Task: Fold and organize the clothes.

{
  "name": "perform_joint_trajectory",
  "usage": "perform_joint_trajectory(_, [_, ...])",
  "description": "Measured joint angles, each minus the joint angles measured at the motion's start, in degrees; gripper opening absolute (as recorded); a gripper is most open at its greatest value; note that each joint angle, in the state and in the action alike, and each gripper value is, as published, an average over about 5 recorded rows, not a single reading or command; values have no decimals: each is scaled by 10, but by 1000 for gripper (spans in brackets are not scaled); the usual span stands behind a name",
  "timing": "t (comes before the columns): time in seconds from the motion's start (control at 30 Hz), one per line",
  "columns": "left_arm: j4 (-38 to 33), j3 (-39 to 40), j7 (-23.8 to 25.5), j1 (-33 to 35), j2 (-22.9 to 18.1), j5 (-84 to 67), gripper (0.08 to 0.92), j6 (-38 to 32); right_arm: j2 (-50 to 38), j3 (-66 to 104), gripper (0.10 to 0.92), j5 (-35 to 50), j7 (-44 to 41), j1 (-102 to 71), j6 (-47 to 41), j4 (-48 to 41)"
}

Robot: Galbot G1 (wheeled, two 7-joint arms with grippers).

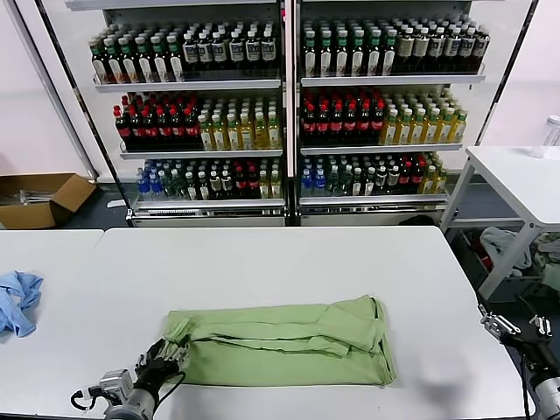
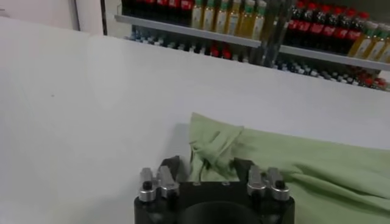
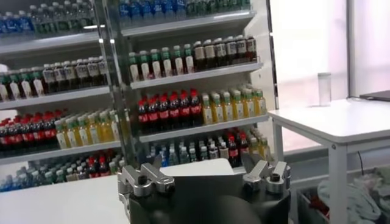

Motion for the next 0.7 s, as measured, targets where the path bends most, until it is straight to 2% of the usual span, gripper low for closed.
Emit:
perform_joint_trajectory(0.5, [2,15,7,12,-13,58,126,-29,8,-8,823,11,2,0,3,-4])
perform_joint_trajectory(0.7, [-8,-3,18,25,-6,81,93,-54,9,-9,823,13,3,2,3,-3])
